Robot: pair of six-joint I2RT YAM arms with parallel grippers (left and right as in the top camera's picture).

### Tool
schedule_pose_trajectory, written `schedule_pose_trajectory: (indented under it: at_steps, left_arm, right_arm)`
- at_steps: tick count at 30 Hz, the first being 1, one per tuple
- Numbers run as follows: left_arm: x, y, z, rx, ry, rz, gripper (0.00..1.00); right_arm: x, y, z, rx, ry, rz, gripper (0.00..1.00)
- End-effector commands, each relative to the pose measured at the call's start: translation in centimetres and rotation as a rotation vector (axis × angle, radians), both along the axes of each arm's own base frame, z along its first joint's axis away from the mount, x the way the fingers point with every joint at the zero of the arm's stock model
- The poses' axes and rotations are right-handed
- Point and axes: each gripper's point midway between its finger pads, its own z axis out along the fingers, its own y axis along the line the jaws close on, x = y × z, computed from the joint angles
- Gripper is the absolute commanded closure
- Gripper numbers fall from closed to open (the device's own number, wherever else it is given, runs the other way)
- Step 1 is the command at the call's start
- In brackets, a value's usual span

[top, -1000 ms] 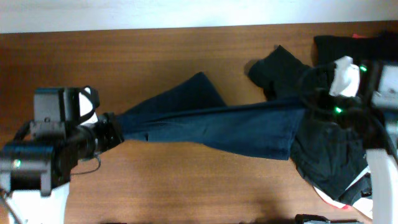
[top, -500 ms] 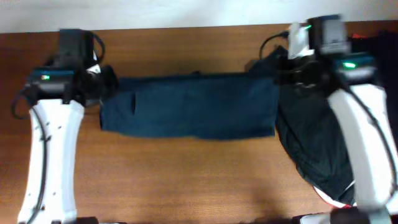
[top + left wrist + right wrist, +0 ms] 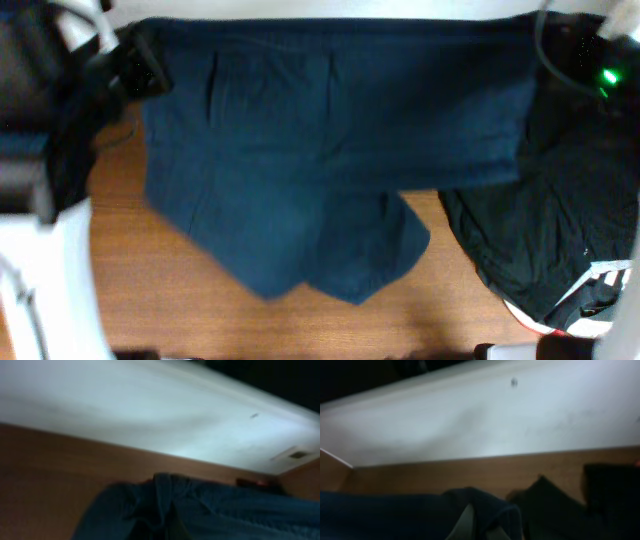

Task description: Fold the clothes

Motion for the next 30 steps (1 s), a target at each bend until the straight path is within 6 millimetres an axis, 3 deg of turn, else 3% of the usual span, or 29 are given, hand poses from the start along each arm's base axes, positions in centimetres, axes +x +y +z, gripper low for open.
schedule_pose_trajectory:
  at_steps: [1, 3, 4, 5, 6, 7, 8, 9, 11, 14, 16, 17, 20, 22, 24, 27, 28, 29, 30]
  left_arm:
    - [10.9, 6.0, -4.2, 0.149, -0.009, 0.250, 1.00]
    - [13.9, 6.1, -3.1, 0.136, -0.113, 0.258, 1.00]
    - [14.7, 6.3, -0.6, 0.124, -0.218, 0.271, 0.99]
    - [14.4, 7.3, 2.5, 0.116, -0.313, 0.294, 1.00]
    - [13.1, 7.9, 4.5, 0.109, -0.341, 0.292, 1.00]
    - [12.3, 8.3, 4.0, 0.113, -0.296, 0.295, 1.00]
    - [11.4, 8.6, 2.3, 0.121, -0.210, 0.298, 1.00]
    - [10.1, 8.6, -1.6, 0.134, -0.039, 0.291, 0.99]
    - [6.6, 8.1, -10.1, 0.159, 0.326, 0.258, 1.00]
    - [3.4, 7.2, -22.0, 0.165, 0.785, 0.191, 0.99]
    - [-0.2, 4.1, -29.1, 0.044, 1.057, 0.050, 1.00]
    - [-2.6, 3.6, -31.7, 0.022, 1.183, 0.033, 1.00]
    - [-10.9, 3.1, -36.8, 0.030, 1.497, -0.037, 1.00]
    - [-15.0, 2.8, -37.2, 0.030, 1.514, -0.042, 1.00]
    - [-18.4, 2.6, -36.1, 0.025, 1.453, -0.014, 1.00]
    - [-23.1, 2.1, -32.4, 0.012, 1.344, 0.001, 0.99]
    - [-23.8, 2.1, -31.4, 0.014, 1.277, 0.008, 0.99]
    - [-23.0, 2.6, -31.0, 0.005, 1.192, 0.095, 0.99]
    - [-20.9, 2.8, -30.9, -0.022, 1.094, 0.149, 0.99]
  right_arm:
    - [6.1, -5.2, -2.3, -0.018, -0.003, -0.167, 0.96]
    - [8.1, -5.6, -0.3, 0.003, -0.109, -0.182, 0.96]
    - [8.2, -5.7, 2.9, -0.012, -0.232, -0.184, 0.96]
    - [6.9, -6.6, 6.6, -0.039, -0.333, -0.243, 0.96]
    - [5.6, -6.9, 7.8, -0.062, -0.354, -0.273, 0.96]
    - [4.7, -6.8, 7.3, -0.091, -0.318, -0.266, 0.96]
    - [3.9, -6.7, 4.7, -0.113, -0.208, -0.259, 0.96]
    - [3.1, -7.1, 1.7, -0.117, -0.082, -0.284, 0.96]
    - [-0.2, -7.3, -7.8, -0.124, 0.327, -0.299, 0.96]
    - [-3.4, -7.3, -16.8, -0.147, 0.699, -0.278, 0.96]
    - [-5.5, -7.3, -22.9, -0.175, 0.905, -0.241, 0.96]
    - [-7.2, -7.4, -25.8, -0.191, 1.014, -0.238, 0.96]
    - [-10.3, -7.7, -30.2, -0.189, 1.184, -0.257, 0.96]
    - [-12.6, -9.4, -30.5, -0.189, 1.270, -0.379, 0.96]
    - [-13.4, -9.8, -29.7, -0.175, 1.255, -0.402, 0.96]
    - [-14.6, -9.7, -26.9, -0.173, 1.152, -0.428, 0.96]
    - [-13.8, -9.8, -25.8, -0.169, 1.060, -0.443, 0.96]
    - [-11.6, -9.3, -25.1, -0.135, 0.948, -0.420, 0.96]
    - [-8.0, -7.7, -24.3, -0.111, 0.808, -0.318, 0.96]
